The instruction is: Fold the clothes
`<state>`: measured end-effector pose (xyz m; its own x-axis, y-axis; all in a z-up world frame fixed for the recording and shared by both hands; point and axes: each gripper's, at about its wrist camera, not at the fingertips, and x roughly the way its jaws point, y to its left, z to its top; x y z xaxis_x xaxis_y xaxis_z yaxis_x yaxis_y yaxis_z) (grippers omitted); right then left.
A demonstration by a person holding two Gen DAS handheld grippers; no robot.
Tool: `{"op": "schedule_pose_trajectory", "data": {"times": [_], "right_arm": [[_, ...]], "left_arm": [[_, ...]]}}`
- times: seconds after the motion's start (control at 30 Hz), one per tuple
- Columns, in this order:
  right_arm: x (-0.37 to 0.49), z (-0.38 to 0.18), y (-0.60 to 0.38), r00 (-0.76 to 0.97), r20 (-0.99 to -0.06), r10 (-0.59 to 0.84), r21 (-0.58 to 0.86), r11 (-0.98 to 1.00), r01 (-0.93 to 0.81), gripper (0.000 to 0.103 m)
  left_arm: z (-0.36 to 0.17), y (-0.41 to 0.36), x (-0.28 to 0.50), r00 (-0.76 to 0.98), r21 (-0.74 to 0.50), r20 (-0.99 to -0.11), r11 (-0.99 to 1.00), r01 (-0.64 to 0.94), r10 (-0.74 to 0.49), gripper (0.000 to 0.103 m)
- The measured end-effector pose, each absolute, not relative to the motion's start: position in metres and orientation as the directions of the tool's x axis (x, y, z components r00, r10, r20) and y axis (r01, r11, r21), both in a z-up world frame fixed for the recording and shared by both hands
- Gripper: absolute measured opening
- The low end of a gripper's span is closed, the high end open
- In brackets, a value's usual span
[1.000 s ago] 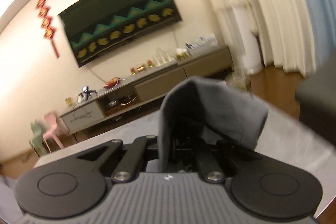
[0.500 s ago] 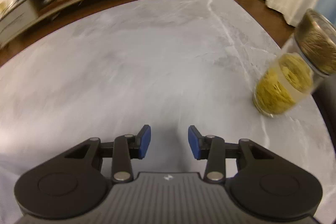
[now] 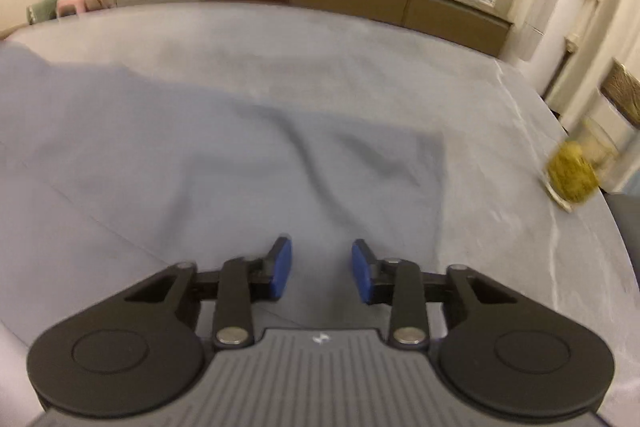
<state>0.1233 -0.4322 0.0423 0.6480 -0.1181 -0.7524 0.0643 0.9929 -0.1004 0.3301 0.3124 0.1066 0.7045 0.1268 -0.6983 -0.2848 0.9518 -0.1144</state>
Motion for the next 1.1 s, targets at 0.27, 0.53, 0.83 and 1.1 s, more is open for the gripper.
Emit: {"op": "schedule_pose_trajectory", "data": {"times": [0.27, 0.53, 0.83, 1.1], "right_arm": [[0.15, 0.044, -0.503, 0.686, -0.718, -0.116, 0.045, 0.976, 0.212, 0.049], [0.147, 0.054, -0.478, 0.748, -0.637, -0.186, -0.131, 0.982, 0.132, 0.003], [0.203, 0.048, -0.507, 0.702, -0.663, -0.258, -0.212, 0.965, 0.154, 0.005], [0.113, 0.078, -0.452, 0.798, -0.589, -0.131, -0.056, 0.991, 0.121, 0.022]], "left_arm": [[0.087, 0.285, 0.263, 0.707, -0.204, -0.707, 0.96, -0.192, -0.009, 0.052], [0.06, 0.234, 0.216, 0.681, -0.195, -0.728, 0.976, -0.096, -0.078, 0.052], [0.042, 0.221, 0.206, 0.661, -0.203, -0.747, 0.972, -0.118, -0.075, 0.052], [0.033, 0.237, 0.19, 0.655, -0.218, -0.752, 0.966, -0.137, -0.077, 0.052]]}}
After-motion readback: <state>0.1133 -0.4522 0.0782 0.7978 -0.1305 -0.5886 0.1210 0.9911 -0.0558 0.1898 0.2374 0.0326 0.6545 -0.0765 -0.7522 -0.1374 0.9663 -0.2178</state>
